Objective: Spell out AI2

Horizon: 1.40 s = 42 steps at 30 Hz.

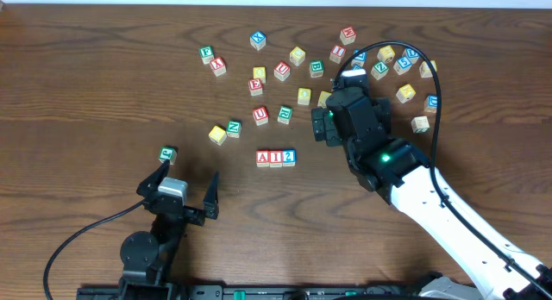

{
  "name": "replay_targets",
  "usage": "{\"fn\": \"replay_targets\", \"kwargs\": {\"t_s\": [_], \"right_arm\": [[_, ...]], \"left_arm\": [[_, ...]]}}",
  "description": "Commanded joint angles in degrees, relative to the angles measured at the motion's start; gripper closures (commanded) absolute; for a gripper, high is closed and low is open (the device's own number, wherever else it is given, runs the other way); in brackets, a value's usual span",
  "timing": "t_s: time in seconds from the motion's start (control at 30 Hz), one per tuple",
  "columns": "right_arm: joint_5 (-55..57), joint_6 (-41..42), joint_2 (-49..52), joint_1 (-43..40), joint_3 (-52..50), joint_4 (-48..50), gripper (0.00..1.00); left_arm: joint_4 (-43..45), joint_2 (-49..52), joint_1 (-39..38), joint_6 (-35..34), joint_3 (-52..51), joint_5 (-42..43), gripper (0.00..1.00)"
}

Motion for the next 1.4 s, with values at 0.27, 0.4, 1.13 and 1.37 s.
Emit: {"fn": "replay_targets", "kwargs": {"t_s": [0.27, 0.4, 1.13, 1.37], "right_arm": [[0.83, -0.72, -0.79, -0.39, 0.94, -0.07, 0.01], [0.83, -0.72, -0.79, -0.39, 0.94, -0.07, 0.01], [1.25, -0.72, -1.62, -0.39, 0.94, -4.22, 0.01], [2.73, -8.37, -11.78, -1.53, 0.55, -4.85, 0.01]], "left_arm": [[-2.84, -0.35, 0.35, -0.52, -0.44, 0.33, 0.01], [-2.84, -0.35, 0.35, -0.52, -0.44, 0.33, 0.01], [-2.84, -0.35, 0.35, -0.52, -0.44, 0.33, 0.01], [-2.84, -0.35, 0.35, -0.52, -0.44, 0.33, 0.01]]}}
